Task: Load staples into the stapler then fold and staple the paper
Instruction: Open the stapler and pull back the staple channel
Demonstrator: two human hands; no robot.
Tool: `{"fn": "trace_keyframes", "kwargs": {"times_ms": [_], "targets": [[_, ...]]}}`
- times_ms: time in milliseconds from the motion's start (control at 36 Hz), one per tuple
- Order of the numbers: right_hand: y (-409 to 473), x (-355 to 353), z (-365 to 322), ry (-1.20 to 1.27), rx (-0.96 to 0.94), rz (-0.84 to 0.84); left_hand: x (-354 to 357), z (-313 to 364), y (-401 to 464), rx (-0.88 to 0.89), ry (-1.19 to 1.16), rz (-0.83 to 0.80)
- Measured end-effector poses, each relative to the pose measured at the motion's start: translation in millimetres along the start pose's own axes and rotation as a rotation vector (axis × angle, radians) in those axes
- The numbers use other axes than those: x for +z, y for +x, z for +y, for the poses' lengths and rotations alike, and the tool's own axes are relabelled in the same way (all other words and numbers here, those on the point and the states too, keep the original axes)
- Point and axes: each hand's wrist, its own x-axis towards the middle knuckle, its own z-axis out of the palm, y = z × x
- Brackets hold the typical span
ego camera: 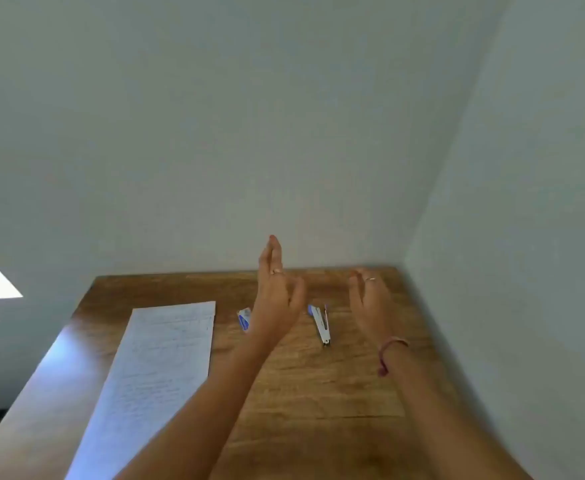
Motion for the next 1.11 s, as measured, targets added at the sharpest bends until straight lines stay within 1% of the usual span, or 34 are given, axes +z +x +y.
{"fn": "trace_keyframes", "kwargs": {"times_ms": [28, 56, 111, 139, 194, 278, 333, 389, 500, 639, 722, 806, 917, 1028, 1111], "targets": [[-1.6, 4.1, 8.3, 0.004, 0.045, -0.035, 8.7, -6.5, -4.8, -0.152, -0.104, 0.006], [-2.3, 6.5, 13.1, -0.004, 0.096, -0.082, 15.2, -11.5, -8.2, -0.273, -0.152, 0.000], [-7.7, 16.2, 26.1, -0.004, 0.218, -0.213, 31.7, -23.4, -21.5, -0.518, -0.197, -0.054], [-9.2, 22.4, 33.6, 0.033, 0.276, -0.256, 40.0, -30.1, -27.6, -0.633, -0.229, -0.099], [-11.0, 30.9, 43.4, 0.104, 0.363, -0.313, 52.3, -35.9, -35.8, -0.781, -0.286, -0.153], [-11.3, 41.5, 55.2, 0.167, 0.424, -0.369, 66.0, -41.3, -45.8, -0.887, -0.346, -0.153], [-12.2, 47.3, 59.1, 0.203, 0.459, -0.370, 73.0, -44.5, -50.1, -0.904, -0.287, -0.140], [-11.8, 51.2, 60.5, 0.219, 0.478, -0.333, 76.2, -44.9, -51.2, -0.872, -0.189, -0.131], [-8.2, 54.3, 55.3, 0.079, 0.439, -0.375, 82.0, -40.1, -48.0, -0.714, -0.062, -0.198], [-10.7, 60.7, 44.9, -0.007, 0.401, -0.333, 90.3, -40.0, -43.6, -0.703, 0.111, -0.264], [-14.4, 63.8, 41.6, -0.009, 0.409, -0.296, 91.5, -40.6, -46.7, -0.679, 0.070, -0.239], [-20.6, 65.6, 43.7, 0.098, 0.452, -0.219, 88.6, -42.9, -51.3, -0.673, -0.046, -0.208], [-33.6, 66.8, 39.3, 0.267, 0.426, -0.122, 84.0, -46.3, -58.9, -0.723, -0.203, -0.137], [-48.7, 72.6, 33.6, 0.452, 0.504, -0.099, 77.6, -53.0, -62.7, -0.720, -0.200, -0.178], [-55.6, 72.8, 32.6, 0.581, 0.589, -0.056, 71.6, -54.0, -65.7, -0.703, -0.355, -0.181]]}}
